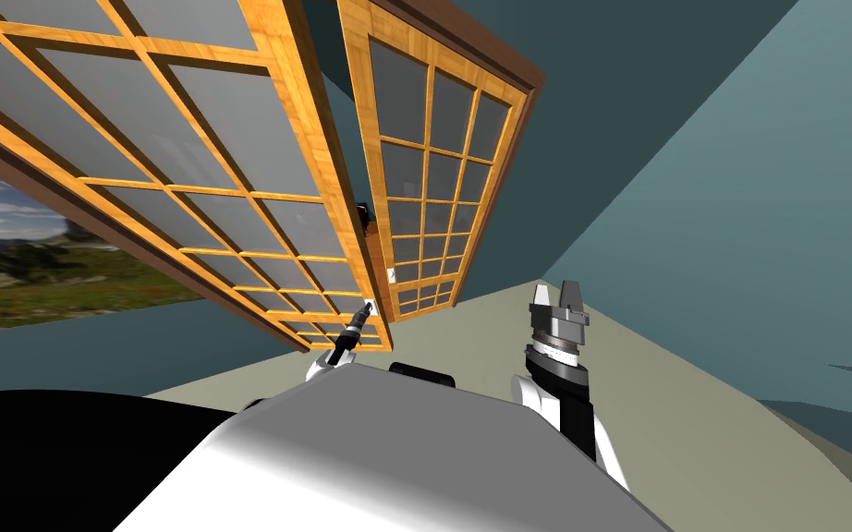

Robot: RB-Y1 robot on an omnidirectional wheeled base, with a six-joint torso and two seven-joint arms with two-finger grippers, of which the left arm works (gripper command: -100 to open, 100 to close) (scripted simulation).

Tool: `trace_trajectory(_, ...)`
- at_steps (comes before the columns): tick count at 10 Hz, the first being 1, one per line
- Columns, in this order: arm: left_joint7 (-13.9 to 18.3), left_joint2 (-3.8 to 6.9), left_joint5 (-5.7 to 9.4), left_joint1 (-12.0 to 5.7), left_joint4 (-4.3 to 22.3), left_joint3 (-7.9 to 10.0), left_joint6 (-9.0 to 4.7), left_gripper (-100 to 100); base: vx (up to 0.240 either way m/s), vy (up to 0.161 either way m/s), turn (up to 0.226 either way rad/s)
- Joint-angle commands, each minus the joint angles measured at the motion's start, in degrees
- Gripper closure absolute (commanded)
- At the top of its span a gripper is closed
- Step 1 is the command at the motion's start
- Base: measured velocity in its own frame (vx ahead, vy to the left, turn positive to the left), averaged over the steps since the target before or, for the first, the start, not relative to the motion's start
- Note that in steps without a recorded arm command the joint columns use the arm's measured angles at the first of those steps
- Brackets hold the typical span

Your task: Pull the door open

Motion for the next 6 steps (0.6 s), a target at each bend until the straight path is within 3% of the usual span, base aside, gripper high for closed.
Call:
trace_trajectory(1,2.8,-0.42,0.41,-0.27,0.8,-0.83,-0.04,100,-0.023,0.006,-0.026)
trace_trajectory(6,9.6,-0.13,1.95,-0.65,1.4,-1.73,-0.24,100,-0.025,0.011,-0.023)
